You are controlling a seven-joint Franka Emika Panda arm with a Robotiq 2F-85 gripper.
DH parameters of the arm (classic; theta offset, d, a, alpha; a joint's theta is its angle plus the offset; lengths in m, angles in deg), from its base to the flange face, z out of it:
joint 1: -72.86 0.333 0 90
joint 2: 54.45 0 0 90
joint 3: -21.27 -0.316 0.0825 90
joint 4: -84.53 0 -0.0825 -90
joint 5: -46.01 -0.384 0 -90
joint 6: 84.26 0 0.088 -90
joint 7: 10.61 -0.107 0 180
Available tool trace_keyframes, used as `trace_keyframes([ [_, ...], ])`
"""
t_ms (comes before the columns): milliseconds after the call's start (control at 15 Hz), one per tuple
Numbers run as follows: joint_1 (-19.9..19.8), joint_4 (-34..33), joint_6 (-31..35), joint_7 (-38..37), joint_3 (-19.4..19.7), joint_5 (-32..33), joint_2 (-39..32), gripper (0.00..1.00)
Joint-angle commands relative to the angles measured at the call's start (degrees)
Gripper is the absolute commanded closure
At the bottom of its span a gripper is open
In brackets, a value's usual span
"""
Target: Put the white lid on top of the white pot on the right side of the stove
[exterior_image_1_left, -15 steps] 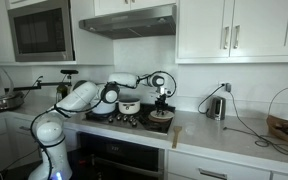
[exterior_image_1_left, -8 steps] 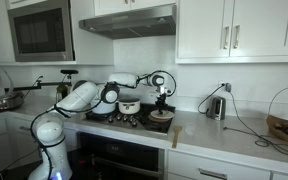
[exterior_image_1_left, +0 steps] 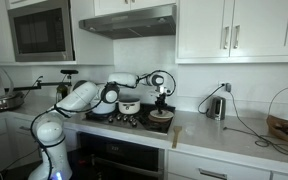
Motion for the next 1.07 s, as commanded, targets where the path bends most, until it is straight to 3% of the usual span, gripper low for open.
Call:
trace_keyframes([
  [0, 0.74, -2.33, -3.26, -0.53, 0.24, 0.44, 1.57, 0.94],
  [600, 1.87, -3.42, -7.00, 0.00, 0.58, 1.34, 6.72, 0.94],
  [1000, 2.65, -3.04, -13.56, 1.44, 0.26, 1.45, 11.22, 0.94],
])
